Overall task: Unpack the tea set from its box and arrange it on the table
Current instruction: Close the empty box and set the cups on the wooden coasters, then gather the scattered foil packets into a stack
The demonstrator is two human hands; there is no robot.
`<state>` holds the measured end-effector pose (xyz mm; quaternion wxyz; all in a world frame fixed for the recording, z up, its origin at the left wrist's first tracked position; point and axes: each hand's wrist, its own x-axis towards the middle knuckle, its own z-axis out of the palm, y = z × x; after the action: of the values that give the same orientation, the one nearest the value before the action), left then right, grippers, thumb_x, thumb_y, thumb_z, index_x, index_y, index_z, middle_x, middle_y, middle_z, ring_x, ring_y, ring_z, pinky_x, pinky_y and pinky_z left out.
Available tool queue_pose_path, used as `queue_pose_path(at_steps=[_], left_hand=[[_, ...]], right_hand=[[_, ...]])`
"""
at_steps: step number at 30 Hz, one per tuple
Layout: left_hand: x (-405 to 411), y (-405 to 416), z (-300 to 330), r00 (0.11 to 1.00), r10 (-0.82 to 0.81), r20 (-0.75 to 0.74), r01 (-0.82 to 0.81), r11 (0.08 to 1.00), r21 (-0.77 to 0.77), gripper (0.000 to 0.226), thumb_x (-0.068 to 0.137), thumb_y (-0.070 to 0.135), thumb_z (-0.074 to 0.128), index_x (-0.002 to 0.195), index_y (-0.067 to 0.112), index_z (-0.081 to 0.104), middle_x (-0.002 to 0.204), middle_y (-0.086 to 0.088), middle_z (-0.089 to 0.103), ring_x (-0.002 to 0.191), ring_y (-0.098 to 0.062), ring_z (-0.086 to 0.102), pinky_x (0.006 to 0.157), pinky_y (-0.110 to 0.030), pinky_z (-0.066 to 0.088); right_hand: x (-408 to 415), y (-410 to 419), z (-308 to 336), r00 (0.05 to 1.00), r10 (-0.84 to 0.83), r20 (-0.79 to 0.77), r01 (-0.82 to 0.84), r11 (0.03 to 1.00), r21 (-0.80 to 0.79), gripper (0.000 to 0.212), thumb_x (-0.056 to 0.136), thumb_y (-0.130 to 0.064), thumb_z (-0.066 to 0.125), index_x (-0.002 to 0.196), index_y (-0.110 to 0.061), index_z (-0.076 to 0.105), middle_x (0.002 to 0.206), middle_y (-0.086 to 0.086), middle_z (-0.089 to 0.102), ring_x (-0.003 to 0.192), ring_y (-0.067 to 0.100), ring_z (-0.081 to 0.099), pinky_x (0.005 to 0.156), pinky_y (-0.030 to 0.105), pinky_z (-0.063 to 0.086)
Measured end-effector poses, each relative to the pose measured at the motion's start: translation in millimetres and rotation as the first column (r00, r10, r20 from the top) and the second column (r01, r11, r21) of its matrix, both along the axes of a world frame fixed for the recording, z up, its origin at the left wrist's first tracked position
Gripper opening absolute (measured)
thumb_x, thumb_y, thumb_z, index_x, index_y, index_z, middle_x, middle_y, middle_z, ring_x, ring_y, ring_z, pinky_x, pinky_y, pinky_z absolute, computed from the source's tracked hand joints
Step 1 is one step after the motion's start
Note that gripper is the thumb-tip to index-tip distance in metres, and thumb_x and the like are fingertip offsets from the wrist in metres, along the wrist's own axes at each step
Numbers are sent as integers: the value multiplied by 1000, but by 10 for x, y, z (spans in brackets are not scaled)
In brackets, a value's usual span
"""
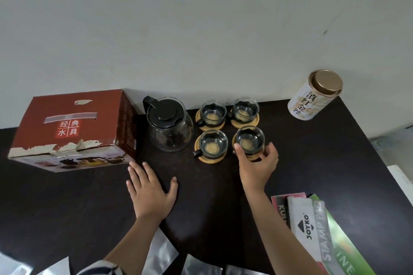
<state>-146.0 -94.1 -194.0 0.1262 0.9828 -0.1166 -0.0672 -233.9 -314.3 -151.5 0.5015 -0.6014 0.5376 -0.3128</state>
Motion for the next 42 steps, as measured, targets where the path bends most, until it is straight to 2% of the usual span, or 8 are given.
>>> queue_pose_path(at_steps=[5, 10, 14, 19, 26, 32, 37, 42], left_hand=[[-39, -12, 25, 1000, -13, -14, 12, 998, -68, 92, 82, 61, 40, 145, -4, 23, 154, -27, 12, 145, -36, 4, 115, -52, 13], [-335, -244, 246, 992, -52, 115, 82, 959, -271, 52, 85, 25, 57, 129, -3, 50, 139, -25, 44, 127, -43, 42, 102, -57, 36], [-699, -957, 624, 963, -165, 213, 249, 845, -473, 50, 81, 31, 46, 116, -2, 57, 120, -20, 56, 108, -38, 55, 87, -49, 50], [-847, -2152, 1023, 915, -292, 279, 403, 714, -573, 47, 81, 30, 57, 118, 0, 56, 118, -15, 56, 112, -30, 54, 93, -40, 49], [-829, -3509, 1130, 913, -402, 64, 358, 717, -598, 82, 77, 40, 73, 140, 8, 32, 139, -8, 36, 130, -19, 35, 96, -20, 30], [-577, -4151, 944, 929, -323, -179, 137, 753, -644, 108, 61, 42, 84, 144, 11, 23, 144, -5, 31, 131, -19, 37, 97, -24, 34], [-417, -4397, 775, 946, -292, -139, 123, 723, -679, 82, 58, 39, 82, 127, 22, 41, 124, 4, 51, 109, -8, 53, 88, -25, 49], [-405, -4401, 784, 946, -294, -136, 113, 694, -711, 77, 55, 45, 79, 121, 25, 45, 116, 6, 56, 104, -10, 57, 85, -28, 51]], right_hand=[[-278, 38, 218, 999, 43, -13, -43, 998, -35, 87, 75, -38, 80, 145, -13, 35, 143, 2, 42, 128, 13, 44, 96, 25, 38], [-571, -114, 554, 995, 102, -17, -104, 978, -182, 66, 82, -25, 75, 139, -12, 44, 133, -1, 48, 121, 12, 50, 94, 23, 40], [-660, -522, 858, 995, 95, -23, -97, 950, -296, 53, 84, -18, 73, 131, -7, 52, 125, 5, 54, 113, 15, 53, 88, 20, 39], [-675, -1356, 1158, 990, 141, -16, -138, 936, -324, 44, 84, -14, 72, 125, -11, 54, 121, 2, 53, 114, 12, 52, 87, 20, 45], [-431, -2481, 1113, 949, 288, -128, -315, 878, -360, 49, 74, -28, 76, 118, -13, 60, 116, 2, 60, 115, 20, 52, 94, 31, 46], [-184, -2924, 923, 880, 391, -271, -468, 814, -346, 73, 69, -42, 82, 128, -14, 51, 128, 2, 51, 121, 20, 41, 98, 31, 41], [-166, -2974, 848, 883, 394, -254, -465, 804, -371, 70, 69, -37, 84, 129, -19, 52, 127, -3, 54, 120, 16, 43, 93, 27, 43], [-272, -2951, 912, 957, 289, -24, -277, 885, -375, 67, 66, -32, 87, 124, -16, 58, 118, -6, 59, 113, 10, 52, 95, 24, 45]])
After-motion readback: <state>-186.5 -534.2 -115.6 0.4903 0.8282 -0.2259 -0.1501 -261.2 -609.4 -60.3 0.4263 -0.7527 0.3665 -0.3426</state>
